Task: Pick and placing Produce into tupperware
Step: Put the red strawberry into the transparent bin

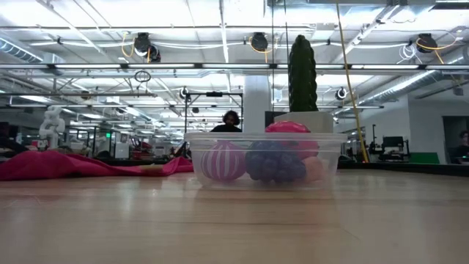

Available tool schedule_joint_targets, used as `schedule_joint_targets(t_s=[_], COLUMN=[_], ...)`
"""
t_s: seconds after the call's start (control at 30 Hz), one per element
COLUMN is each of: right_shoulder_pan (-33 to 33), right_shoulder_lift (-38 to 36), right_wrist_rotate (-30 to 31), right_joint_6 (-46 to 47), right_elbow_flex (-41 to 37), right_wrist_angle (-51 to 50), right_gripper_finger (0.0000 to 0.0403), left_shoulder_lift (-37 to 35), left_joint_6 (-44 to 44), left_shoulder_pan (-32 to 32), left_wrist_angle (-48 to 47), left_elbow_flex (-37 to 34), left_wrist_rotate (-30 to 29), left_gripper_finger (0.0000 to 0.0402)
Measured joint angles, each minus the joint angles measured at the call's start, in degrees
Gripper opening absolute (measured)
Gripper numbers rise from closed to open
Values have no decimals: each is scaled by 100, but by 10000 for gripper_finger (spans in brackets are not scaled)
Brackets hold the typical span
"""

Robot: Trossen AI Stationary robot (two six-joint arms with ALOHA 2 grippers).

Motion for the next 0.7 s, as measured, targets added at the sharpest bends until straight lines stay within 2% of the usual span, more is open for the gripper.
schedule_joint_targets(t_s=[0.2, 0.7], right_shoulder_pan=[-2, -62], right_shoulder_lift=[4, 524], right_wrist_rotate=[270, 257], right_joint_6=[168, 318], right_elbow_flex=[-159, -292], right_wrist_angle=[76, 530], right_gripper_finger=[304, 304], left_shoulder_lift=[0, 0], left_joint_6=[0, 94], left_shoulder_pan=[0, 2], left_wrist_angle=[-2, -4], left_elbow_flex=[0, 0], left_wrist_rotate=[-1, -7], left_gripper_finger=[253, 253])
